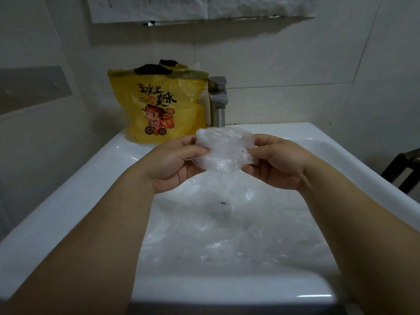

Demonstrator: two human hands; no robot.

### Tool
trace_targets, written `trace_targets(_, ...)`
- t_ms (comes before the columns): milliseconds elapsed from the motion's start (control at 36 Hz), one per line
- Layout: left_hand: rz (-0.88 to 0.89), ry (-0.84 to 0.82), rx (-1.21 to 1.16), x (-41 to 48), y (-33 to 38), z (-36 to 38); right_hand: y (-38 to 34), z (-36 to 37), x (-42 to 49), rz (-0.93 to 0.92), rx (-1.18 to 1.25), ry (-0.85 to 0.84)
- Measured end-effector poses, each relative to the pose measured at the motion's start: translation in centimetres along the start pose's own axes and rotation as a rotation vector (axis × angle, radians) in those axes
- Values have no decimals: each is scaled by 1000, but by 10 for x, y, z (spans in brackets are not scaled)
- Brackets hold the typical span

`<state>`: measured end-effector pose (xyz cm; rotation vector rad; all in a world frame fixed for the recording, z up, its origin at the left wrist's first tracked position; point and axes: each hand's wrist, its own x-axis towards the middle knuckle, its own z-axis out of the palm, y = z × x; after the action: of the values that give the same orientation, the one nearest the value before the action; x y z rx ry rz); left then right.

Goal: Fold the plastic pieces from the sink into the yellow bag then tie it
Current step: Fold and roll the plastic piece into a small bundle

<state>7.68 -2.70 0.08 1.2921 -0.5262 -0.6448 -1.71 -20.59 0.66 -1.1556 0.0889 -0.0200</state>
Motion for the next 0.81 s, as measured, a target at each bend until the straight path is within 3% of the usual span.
trace_targets(139, -49, -22, 50, -3, 1, 0, -2, -5, 0, -38, -63, 49)
trace_targets(333, 24, 95, -3, -2, 1, 5, -2, -3, 0, -58, -170, 73)
trace_targets(472, 101, 162, 200, 1, -4, 7, -4, 5, -4, -55, -43, -45)
trace_targets(667, 184, 174, 406, 2, -6, 8, 3, 7, 1, 92, -100, 114)
trace_targets(806, 170, 157, 347, -2, -1, 11, 6, 8, 2, 61, -182, 136)
